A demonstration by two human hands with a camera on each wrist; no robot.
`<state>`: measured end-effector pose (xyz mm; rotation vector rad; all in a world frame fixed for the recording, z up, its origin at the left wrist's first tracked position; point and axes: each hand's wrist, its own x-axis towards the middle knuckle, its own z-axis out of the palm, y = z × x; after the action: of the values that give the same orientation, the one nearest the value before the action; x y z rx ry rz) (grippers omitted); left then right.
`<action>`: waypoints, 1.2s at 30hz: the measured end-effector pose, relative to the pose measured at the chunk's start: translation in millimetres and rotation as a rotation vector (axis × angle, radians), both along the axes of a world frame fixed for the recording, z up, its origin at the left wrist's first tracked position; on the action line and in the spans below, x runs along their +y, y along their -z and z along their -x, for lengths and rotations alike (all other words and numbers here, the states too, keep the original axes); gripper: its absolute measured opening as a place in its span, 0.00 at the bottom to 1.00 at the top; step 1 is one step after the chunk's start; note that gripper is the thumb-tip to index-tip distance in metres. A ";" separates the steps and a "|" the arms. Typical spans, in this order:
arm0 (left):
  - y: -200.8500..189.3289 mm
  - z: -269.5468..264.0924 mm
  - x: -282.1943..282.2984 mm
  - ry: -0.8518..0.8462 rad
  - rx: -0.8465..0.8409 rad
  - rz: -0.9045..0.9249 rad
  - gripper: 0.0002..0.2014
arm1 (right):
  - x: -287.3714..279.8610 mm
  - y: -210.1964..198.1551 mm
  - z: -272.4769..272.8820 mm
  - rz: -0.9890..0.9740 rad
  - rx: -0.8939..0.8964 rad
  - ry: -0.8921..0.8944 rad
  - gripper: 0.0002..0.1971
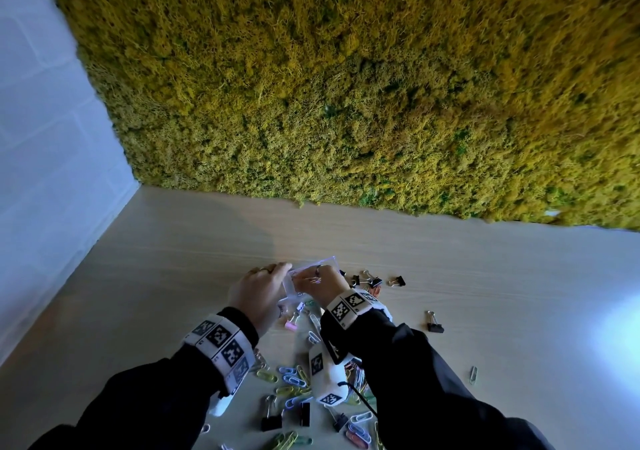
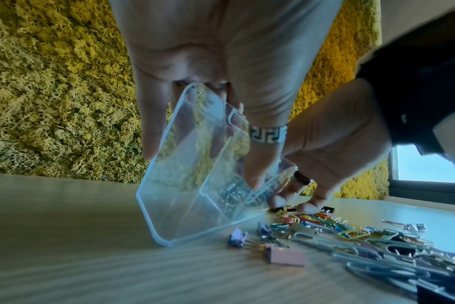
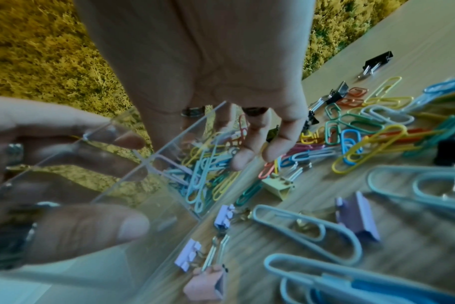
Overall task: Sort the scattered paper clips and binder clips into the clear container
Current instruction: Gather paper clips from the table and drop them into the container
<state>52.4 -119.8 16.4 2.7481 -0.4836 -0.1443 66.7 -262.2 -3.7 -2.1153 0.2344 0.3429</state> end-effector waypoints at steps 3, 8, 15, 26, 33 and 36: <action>4.5 -2.6 -0.5 -0.011 -0.056 -0.015 0.31 | -3.8 -3.0 8.1 0.017 -0.061 0.057 0.08; 4.7 -7.6 -0.5 -0.016 -0.028 -0.049 0.32 | 0.6 -4.9 16.2 0.176 -0.089 0.071 0.05; -3.6 -7.3 0.0 -0.008 0.021 -0.034 0.34 | -2.0 -22.5 16.5 0.342 -0.030 -0.034 0.14; -8.7 -0.2 -1.5 -0.022 0.010 -0.085 0.32 | -10.2 -45.7 21.9 0.710 -0.101 -0.546 0.24; -13.5 0.1 -2.1 -0.035 0.036 -0.097 0.34 | -1.4 -44.7 15.1 1.012 -0.127 -0.741 0.20; -16.6 1.2 -2.8 -0.035 0.021 -0.097 0.34 | -1.9 -44.3 16.7 0.977 -0.170 -0.705 0.19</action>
<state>51.2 -122.6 32.9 2.8453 -0.4333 -0.1923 50.0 -264.1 40.6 -3.1410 -0.5866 0.5140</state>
